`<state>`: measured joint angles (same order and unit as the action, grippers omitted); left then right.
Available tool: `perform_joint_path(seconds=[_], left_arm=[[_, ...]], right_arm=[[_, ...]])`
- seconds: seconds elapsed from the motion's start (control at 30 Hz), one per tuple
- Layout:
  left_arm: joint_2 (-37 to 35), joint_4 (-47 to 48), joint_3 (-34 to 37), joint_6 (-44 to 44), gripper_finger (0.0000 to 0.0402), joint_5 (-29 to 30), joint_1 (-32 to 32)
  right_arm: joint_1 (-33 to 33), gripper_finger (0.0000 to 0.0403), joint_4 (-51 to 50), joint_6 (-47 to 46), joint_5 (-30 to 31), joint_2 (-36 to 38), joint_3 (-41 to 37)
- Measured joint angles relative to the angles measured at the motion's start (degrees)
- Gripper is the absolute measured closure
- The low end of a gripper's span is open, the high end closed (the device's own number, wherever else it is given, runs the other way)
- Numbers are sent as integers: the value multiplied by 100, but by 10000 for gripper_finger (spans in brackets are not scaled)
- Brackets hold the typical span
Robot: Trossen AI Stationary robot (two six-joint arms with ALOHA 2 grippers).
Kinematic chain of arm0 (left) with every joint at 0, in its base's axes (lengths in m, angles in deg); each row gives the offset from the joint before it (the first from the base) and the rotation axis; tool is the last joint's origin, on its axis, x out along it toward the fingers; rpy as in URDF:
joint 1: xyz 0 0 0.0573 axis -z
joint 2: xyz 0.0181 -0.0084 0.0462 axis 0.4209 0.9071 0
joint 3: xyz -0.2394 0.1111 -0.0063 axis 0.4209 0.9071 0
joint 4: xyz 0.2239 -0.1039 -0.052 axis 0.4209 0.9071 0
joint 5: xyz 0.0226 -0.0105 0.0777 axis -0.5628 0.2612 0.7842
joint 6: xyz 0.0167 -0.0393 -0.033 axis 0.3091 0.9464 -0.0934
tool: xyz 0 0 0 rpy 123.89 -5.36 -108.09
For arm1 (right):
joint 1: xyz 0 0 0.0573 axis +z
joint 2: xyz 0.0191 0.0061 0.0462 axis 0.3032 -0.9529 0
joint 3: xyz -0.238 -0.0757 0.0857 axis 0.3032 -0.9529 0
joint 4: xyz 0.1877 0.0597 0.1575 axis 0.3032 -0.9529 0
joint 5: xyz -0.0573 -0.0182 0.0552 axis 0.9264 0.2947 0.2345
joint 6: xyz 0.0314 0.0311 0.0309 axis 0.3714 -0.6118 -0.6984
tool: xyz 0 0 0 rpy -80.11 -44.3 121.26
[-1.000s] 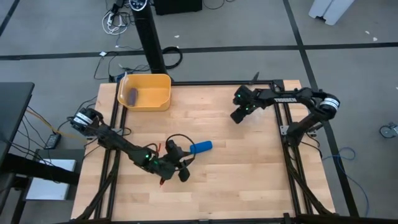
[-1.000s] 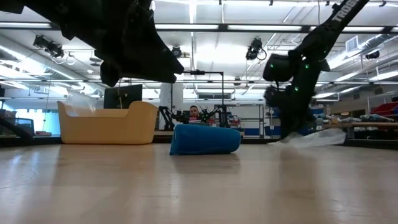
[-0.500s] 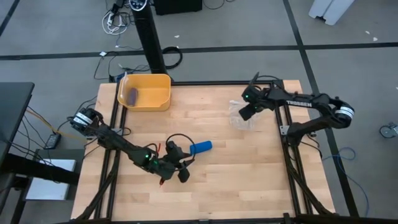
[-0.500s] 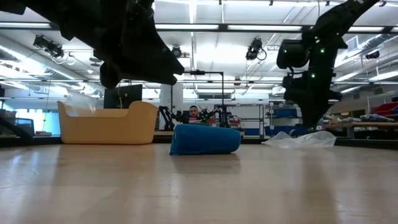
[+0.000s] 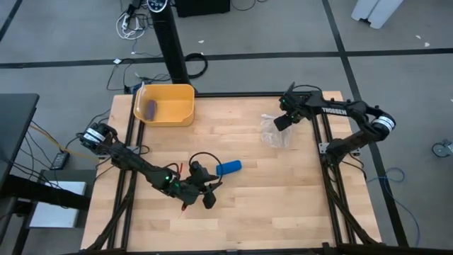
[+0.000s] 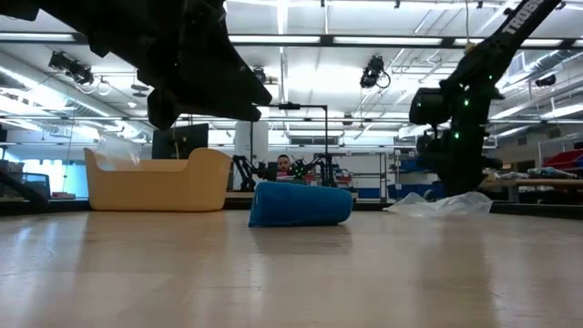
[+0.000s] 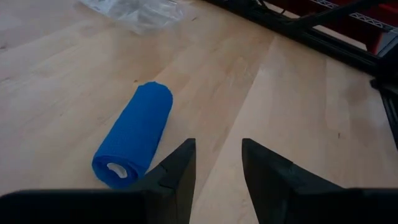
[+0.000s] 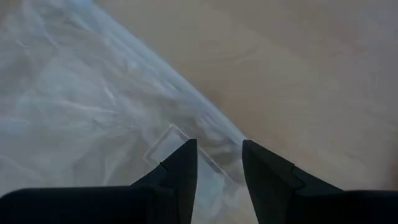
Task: Roll bandage
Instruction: Open the transparent zip bag
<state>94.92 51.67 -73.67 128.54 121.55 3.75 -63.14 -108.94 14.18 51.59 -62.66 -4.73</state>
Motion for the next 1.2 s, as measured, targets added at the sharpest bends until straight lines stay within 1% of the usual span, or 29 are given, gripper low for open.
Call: perform_joint_path(seconds=[0.07,0.2,0.3,0.4,0.57,0.6,0.7,0.73,0.8,0.9,1.0,1.07,1.2], left_arm=[[2,0,0,-1,265,-4,0],[2,-16,0,-30,265,-6,0],[2,-27,0,-36,265,-4,-2],[2,-89,0,-87,265,-3,-4],[2,-447,0,-355,266,4,-7],[2,-523,0,-414,266,13,-7],[2,-611,0,-516,266,22,-12],[2,-612,0,-513,266,25,-13],[2,-618,0,-482,266,37,-13],[2,-610,0,-321,266,35,-13],[2,-610,0,-198,266,-7,-13],[2,-600,0,-141,266,-71,-13],[2,-586,0,-47,266,-142,-13]], right_arm=[[-67,275,247,132,-173,-143,-142],[-98,275,716,366,-156,-384,-284],[-55,284,919,456,-150,-375,-333],[28,311,1043,623,-139,-162,-368],[83,390,1214,808,-223,209,-374],[85,395,1183,831,-220,262,-376],[144,393,1144,827,-288,441,-376],[167,395,1081,741,-302,517,-376],[204,397,785,230,-284,648,-374],[201,382,72,-536,-217,779,-376],[209,343,-199,-834,-176,773,-376],[205,314,-157,-990,-163,758,-409],[163,268,394,-1284,-250,758,-708]])
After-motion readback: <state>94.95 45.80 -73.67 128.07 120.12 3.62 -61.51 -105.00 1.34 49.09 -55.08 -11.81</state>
